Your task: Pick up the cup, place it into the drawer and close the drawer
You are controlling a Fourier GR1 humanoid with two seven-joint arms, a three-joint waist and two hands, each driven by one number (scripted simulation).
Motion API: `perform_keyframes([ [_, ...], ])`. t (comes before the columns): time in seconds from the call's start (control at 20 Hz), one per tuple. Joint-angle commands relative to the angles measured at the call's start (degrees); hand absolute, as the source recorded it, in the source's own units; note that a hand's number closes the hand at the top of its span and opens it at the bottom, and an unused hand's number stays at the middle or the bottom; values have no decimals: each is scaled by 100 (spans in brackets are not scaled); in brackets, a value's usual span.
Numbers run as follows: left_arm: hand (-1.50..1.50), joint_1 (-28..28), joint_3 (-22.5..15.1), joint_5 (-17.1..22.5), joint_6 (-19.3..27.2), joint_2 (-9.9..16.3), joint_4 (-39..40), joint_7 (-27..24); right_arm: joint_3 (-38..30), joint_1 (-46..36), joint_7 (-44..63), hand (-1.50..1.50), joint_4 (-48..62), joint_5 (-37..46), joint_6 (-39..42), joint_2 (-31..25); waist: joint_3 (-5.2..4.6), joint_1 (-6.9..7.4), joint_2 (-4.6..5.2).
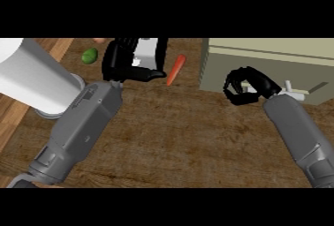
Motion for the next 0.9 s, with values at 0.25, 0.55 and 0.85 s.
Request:
perform_keyframes([
  [0.25, -150, 232, -69, 21, -372, 243, -236, 157, -680, -980, 404, 150, 310, -329, -115, -658, -37, 335, 110],
  [0.55, -150, 330, -53, 53, -389, 176, -284, 92, -735, -1001, 415, 150, 105, -497, 229, -860, -50, 370, 152],
  [0.85, -150, 517, -95, 91, -550, 179, -403, 110, -797, -841, 416, 150, -36, -667, 503, -970, -48, 478, 132],
])
